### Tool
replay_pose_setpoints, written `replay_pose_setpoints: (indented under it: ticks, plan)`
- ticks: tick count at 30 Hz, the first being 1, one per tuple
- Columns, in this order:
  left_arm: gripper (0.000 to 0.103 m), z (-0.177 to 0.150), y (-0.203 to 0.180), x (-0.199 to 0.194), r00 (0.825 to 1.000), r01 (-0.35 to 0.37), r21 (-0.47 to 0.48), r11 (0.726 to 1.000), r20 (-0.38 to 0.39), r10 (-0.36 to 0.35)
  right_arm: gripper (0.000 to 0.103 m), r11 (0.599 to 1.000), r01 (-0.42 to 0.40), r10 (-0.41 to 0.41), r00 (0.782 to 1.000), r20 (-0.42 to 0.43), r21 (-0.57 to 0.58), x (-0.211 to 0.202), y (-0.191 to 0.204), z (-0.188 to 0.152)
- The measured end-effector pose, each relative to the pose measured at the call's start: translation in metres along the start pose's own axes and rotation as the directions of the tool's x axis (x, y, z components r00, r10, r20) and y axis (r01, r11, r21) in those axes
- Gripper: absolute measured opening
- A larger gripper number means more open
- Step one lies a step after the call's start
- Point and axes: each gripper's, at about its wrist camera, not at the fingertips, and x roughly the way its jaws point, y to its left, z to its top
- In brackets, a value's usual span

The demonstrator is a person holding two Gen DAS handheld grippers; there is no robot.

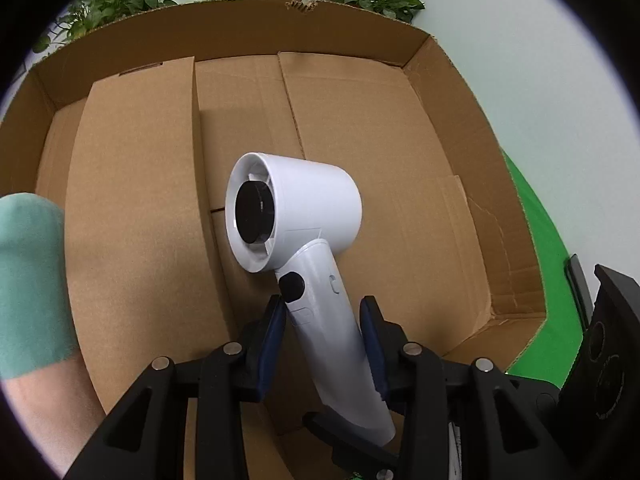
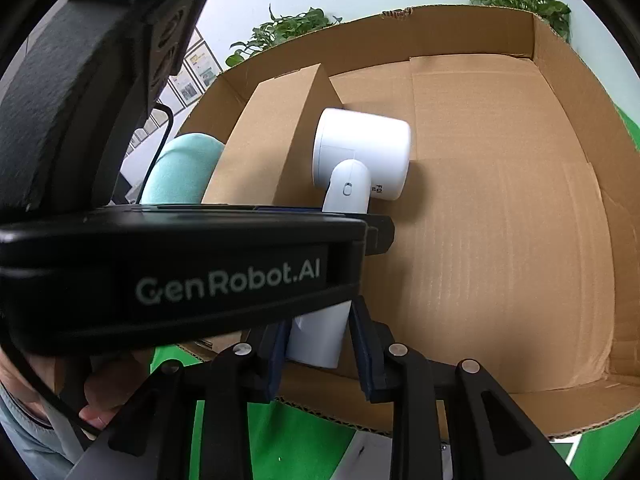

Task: Organize objects

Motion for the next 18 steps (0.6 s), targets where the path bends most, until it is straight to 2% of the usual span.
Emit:
replay_pose_setpoints:
  ticks: [7,13,18]
  plan:
    - [0.041,0.001,0.013,-0.007,1.0,-0.023,-0.014,1.0,-0.017,0.023,0.024,1.0,0.017,-0.017,1.0,-0.012,0.01,0.006,0.002,0.004]
    - [0.038,0.001,0.014,-0.029,0.995,-0.085,0.003,0.996,0.058,0.085,0.031,1.0,0.007,-0.006,1.0,-0.015,0.02,0.005,0.002,0.003]
    - [0.038,-0.003,0.028,-0.05,0.995,-0.03,-0.033,0.999,0.096,0.034,0.032,1.0,0.015,-0.015,1.0,-0.004,0.012,0.0,0.01,-0.002]
